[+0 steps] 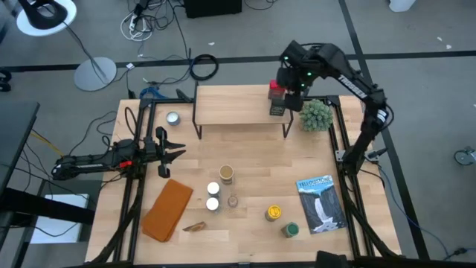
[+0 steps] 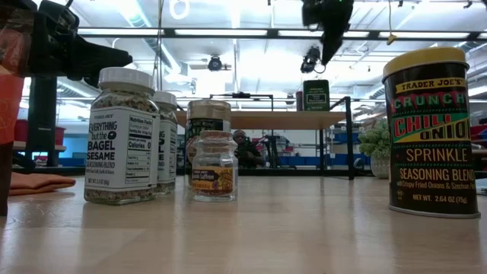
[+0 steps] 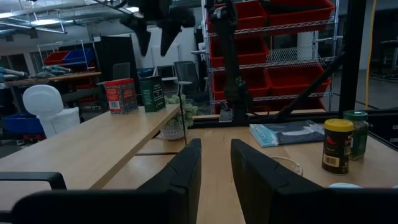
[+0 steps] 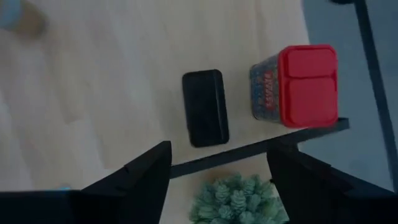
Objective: Shelf spices
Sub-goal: Put the gold seasoning bottle on the shelf
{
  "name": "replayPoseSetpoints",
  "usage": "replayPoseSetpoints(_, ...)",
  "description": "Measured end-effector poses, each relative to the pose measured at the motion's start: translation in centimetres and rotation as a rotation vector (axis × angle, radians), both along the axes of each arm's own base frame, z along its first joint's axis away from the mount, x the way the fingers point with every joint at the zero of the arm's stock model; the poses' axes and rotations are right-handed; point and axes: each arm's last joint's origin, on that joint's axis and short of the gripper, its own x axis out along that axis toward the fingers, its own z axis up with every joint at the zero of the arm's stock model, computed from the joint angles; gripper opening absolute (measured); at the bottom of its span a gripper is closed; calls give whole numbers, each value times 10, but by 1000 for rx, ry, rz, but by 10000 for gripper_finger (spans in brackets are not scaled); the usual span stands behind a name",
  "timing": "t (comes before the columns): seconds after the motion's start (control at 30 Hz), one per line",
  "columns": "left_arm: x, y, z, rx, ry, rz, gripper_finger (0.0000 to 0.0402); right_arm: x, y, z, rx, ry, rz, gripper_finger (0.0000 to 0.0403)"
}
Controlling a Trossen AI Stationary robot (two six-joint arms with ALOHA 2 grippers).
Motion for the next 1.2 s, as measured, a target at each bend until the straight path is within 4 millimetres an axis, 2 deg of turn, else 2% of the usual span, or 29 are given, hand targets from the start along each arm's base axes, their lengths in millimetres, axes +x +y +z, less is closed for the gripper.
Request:
replayPoseSetpoints(0.2,0,0,0,0,0,0,92,-18,22,21,116,-224,28,263)
replayPoseSetpoints(0.37,0,0,0,0,0,0,92,-22,42,17,215,-357,58,261)
replayPoseSetpoints(0.47,0,0,0,0,0,0,92,-22,54,0,241,-371,49,263)
replayPoseSetpoints(0.63,0,0,0,0,0,0,92,-14,68,-45,276,-365,42,261)
replayPoseSetpoints(0.8,0,0,0,0,0,0,92,-3,91,-97,182,-240,44,253)
replayPoseSetpoints(0.9,0,0,0,0,0,0,92,4,107,-119,134,-212,41,250)
replayPoseSetpoints(1.03,0,0,0,0,0,0,92,17,130,-133,101,-275,68,247)
replayPoseSetpoints(1.2,0,0,0,0,0,0,92,33,160,-125,-53,-432,104,240)
